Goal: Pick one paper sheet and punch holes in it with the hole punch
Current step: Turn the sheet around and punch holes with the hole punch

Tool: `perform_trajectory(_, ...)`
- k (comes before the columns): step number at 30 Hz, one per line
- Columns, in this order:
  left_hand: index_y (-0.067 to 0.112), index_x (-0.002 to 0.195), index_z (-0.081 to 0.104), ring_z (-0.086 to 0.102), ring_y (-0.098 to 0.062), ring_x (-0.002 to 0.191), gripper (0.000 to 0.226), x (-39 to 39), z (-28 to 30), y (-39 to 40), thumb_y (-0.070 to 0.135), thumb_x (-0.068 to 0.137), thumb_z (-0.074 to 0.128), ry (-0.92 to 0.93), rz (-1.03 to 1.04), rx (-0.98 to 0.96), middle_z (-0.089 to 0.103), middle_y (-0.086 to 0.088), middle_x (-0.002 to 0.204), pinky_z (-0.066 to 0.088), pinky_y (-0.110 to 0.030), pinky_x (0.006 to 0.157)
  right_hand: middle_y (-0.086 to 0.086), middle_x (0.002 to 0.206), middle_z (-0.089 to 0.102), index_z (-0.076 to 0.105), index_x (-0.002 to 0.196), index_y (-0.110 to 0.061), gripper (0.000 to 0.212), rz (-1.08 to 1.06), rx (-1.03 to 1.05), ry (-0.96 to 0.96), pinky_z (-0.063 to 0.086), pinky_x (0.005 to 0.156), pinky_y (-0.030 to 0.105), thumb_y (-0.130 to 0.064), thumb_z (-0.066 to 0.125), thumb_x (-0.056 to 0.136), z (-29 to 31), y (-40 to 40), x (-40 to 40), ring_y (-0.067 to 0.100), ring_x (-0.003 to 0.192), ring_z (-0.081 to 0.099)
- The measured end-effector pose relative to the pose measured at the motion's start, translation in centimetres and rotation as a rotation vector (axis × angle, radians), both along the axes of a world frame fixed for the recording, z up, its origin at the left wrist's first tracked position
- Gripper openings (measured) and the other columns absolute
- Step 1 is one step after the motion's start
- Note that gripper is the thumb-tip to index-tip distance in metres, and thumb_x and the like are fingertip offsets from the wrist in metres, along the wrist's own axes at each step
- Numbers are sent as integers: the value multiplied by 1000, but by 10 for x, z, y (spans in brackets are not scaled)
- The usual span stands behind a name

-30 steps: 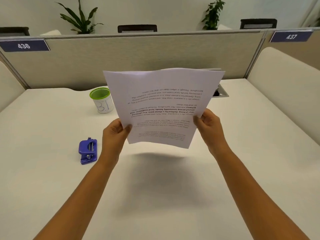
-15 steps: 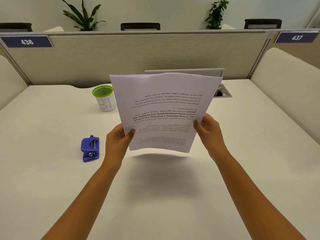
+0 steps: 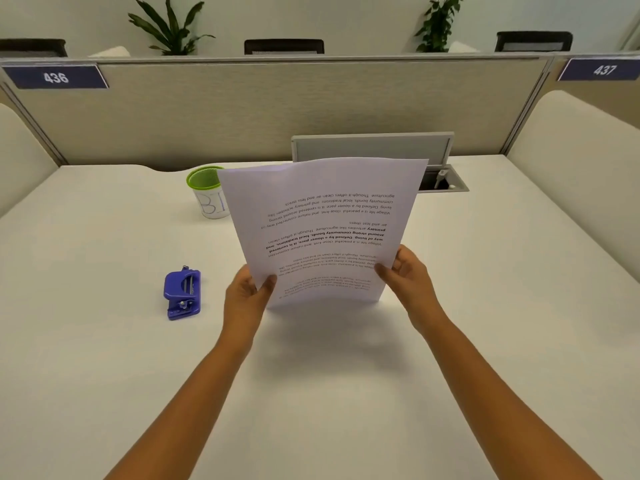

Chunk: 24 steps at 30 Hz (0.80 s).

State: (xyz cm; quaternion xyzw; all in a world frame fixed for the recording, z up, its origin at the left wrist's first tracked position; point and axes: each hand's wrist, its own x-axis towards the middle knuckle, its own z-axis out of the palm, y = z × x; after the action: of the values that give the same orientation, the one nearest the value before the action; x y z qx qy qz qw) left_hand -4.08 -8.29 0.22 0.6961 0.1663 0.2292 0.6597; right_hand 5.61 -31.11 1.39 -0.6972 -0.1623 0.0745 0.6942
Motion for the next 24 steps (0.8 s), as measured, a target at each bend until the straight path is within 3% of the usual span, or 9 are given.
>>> perform_trajectory(2, 35, 97, 59, 64, -9, 91, 22, -5, -13, -4, 15, 89, 57, 54, 10, -21, 66, 13, 96, 51, -13, 71, -14, 104, 69, 60, 102, -32, 23, 7, -15, 40, 52, 75, 13, -15, 64, 86, -16, -2, -4, 1, 94, 67)
perform_trajectory(5, 29, 103, 60, 62, -19, 95, 20, -9, -22, -1, 15, 91, 55, 88, -18, -71, 66, 3, 101, 53, -31, 82, -17, 97, 73, 64, 97, -32, 16, 0, -44, 76, 53, 74, 13, -23, 67, 83, -37, -5, -11, 3, 92, 68)
perform_trajectory(11, 32, 92, 62, 63, -14, 87, 20, -6, -18, 0, 14, 91, 54, 91, 53, -173, 67, 9, 93, 50, -27, 75, -9, 90, 73, 67, 90, -26, 12, -99, -17, 129, 54, 72, 15, -16, 68, 83, -48, -10, -6, 6, 83, 67)
perform_trajectory(17, 15, 114, 59, 63, -17, 95, 23, -8, -25, -5, 15, 92, 52, 89, 17, -310, 67, 0, 107, 50, -28, 75, -8, 83, 72, 66, 89, -24, 17, -159, 107, 253, 51, 68, 16, -8, 66, 83, -48, -12, -1, 6, 77, 65)
perform_trajectory(22, 25, 106, 61, 64, -9, 89, 22, -7, -21, -16, 13, 93, 49, 30, 31, -411, 67, 8, 102, 54, -19, 64, -3, 69, 64, 61, 87, -18, 16, -111, 264, 429, 55, 64, 21, -2, 61, 86, -47, -7, -5, 9, 60, 63)
perform_trajectory(24, 27, 103, 62, 66, -7, 88, 21, -6, -20, -23, 14, 93, 48, 17, 30, -457, 70, 10, 100, 55, -20, 64, 1, 73, 63, 59, 82, -16, 17, -92, 291, 476, 56, 65, 24, 0, 59, 86, -46, 1, -11, 12, 61, 64)
